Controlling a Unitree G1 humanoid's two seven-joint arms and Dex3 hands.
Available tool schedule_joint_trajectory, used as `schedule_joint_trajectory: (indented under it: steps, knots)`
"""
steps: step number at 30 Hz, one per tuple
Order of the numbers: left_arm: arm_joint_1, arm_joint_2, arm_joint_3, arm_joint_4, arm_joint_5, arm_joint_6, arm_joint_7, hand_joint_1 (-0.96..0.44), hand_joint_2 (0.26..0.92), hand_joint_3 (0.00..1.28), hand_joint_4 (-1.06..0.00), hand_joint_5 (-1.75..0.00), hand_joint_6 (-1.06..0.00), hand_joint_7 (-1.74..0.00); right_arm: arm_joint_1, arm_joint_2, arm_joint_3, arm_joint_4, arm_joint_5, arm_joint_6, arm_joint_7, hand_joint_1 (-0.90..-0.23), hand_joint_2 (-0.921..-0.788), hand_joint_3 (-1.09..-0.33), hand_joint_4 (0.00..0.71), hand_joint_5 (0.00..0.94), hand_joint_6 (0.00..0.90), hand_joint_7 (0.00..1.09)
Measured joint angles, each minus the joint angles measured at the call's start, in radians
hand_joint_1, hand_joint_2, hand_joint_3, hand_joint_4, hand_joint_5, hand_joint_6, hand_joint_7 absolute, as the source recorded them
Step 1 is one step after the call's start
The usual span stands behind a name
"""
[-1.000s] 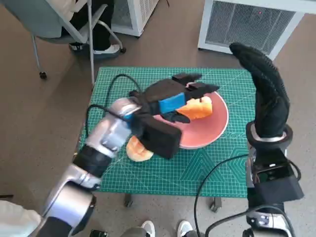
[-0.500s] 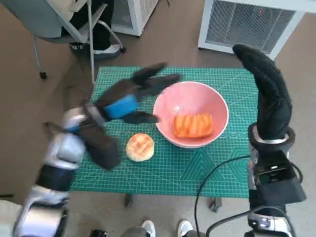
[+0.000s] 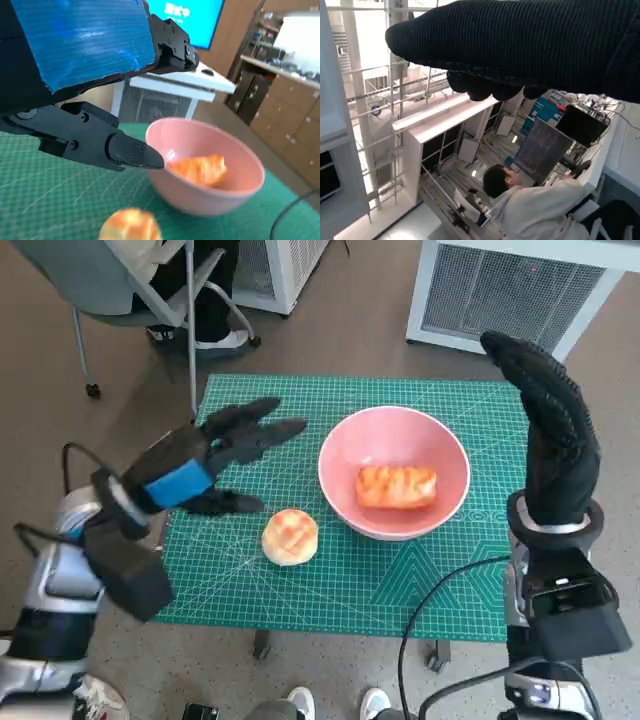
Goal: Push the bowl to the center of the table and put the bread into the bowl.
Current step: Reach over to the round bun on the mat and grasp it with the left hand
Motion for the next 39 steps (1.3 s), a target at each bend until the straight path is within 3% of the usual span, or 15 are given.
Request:
schedule_joint_trajectory:
  steps: [16, 39]
  knots:
    - [0.07, 0.01, -0.022, 0.068, 0.053, -0.068, 0.006, -0.33, 0.907, 0.0, -0.26, -0.02, -0.36, -0.09, 0.0, -0.007, 0.002, 0.001, 0.007, 0.004, 0.018, -0.555, -0.921, -0.749, 0.298, 0.0, 0.016, 0.7]
    - [0.045, -0.067, -0.149, 0.292, 0.225, -0.098, 0.103, -0.31, 0.907, 0.0, -0.27, 0.0, -0.37, -0.04, 0.0, -0.011, 0.0, 0.001, 0.008, 0.005, 0.028, -0.558, -0.921, -0.755, 0.296, 0.0, 0.016, 0.7]
